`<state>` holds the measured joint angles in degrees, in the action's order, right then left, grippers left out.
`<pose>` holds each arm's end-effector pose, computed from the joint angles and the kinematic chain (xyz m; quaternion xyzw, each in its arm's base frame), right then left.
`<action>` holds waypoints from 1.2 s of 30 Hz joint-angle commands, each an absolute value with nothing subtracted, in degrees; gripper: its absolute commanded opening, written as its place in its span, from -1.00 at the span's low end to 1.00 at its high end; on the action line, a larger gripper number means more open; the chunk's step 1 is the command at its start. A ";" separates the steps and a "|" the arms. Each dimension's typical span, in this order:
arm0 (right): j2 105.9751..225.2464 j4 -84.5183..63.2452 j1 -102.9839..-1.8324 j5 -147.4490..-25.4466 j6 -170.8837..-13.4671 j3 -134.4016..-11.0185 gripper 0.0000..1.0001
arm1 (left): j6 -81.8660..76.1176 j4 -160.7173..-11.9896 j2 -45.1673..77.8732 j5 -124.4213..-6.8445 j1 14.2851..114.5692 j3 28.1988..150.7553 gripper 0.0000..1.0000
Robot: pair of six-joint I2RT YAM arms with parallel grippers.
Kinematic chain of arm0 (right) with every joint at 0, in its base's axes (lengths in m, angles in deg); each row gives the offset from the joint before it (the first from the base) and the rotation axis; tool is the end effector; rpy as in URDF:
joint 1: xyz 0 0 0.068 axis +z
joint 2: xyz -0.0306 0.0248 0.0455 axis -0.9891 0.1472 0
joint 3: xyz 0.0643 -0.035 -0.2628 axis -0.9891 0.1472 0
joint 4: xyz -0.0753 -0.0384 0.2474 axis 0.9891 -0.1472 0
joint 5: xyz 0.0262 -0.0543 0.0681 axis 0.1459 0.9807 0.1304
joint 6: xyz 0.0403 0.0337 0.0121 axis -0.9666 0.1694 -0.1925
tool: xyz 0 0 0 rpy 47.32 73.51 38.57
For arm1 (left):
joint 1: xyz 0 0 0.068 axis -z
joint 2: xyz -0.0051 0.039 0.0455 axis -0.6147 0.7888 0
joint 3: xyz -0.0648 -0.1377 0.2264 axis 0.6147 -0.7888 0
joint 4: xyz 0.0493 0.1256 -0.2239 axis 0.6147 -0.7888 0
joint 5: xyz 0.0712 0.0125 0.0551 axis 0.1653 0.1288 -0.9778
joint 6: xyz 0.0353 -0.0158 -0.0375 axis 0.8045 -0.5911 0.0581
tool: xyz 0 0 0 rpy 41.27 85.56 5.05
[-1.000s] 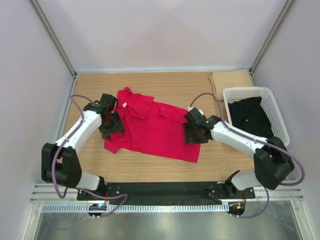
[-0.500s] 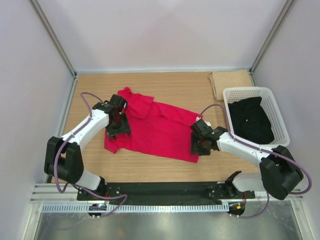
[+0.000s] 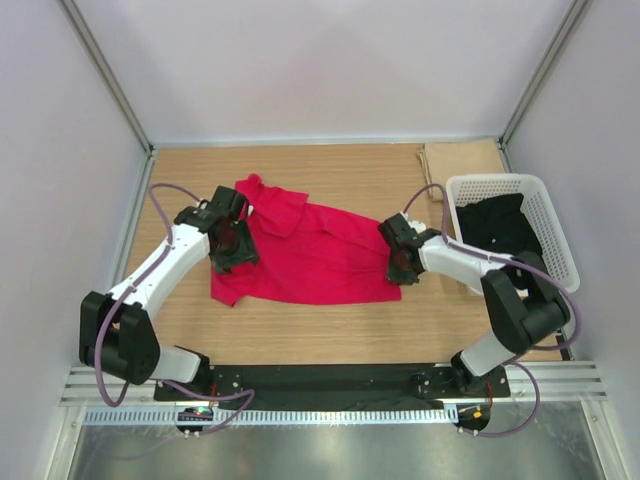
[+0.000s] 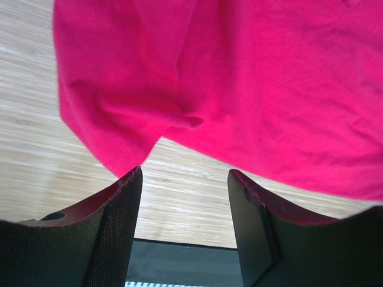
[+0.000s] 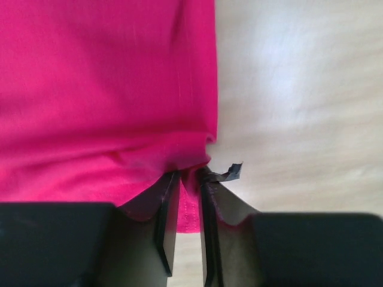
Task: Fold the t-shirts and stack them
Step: Flatten the tshirt out
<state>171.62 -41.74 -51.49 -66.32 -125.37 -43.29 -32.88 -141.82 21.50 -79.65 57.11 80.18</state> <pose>0.2321 0.1254 0.1585 0.1018 0.9775 -0.0017 0.1849 0.2503 -0.0833 0.2533 -0.1995 0.9647 -0.0404 0.1669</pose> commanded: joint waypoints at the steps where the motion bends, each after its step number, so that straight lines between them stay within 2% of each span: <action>1: 178.82 -40.88 -56.12 -57.81 -118.52 -48.65 -0.59 | -32.87 -141.37 19.43 -80.22 57.18 78.84 0.21; 4: 182.87 -43.61 -59.65 -56.13 -113.77 -56.03 -0.62 | -31.99 -142.07 21.01 -79.78 57.18 79.35 0.20; 6: 183.58 -45.36 -59.74 -56.74 -109.02 -60.96 -0.55 | -31.03 -142.42 23.12 -79.78 57.96 80.15 0.20; 10: 179.73 -49.76 -59.74 -60.34 -106.46 -63.26 -0.02 | -29.53 -143.30 26.54 -82.59 61.48 83.48 0.19; 12: 175.44 -51.25 -59.74 -61.49 -106.98 -61.68 0.07 | -29.18 -144.18 28.91 -85.39 63.75 86.12 0.19; 16: 166.83 -52.40 -59.83 -63.77 -109.26 -56.50 0.04 | -29.35 -145.58 33.66 -88.83 66.93 89.81 0.17; 22: 157.50 -55.30 -59.83 -60.80 -109.27 -50.17 -0.03 | -32.68 -146.99 41.04 -92.69 70.44 93.68 0.14; 31: 152.65 -56.45 -59.74 -62.63 -110.76 -46.82 -0.05 | -35.06 -150.50 52.02 -96.39 71.94 100.62 0.18; 36: 151.85 -56.71 -59.74 -62.72 -110.23 -47.35 -0.05 | -34.45 -149.72 51.34 -97.18 71.24 96.95 0.18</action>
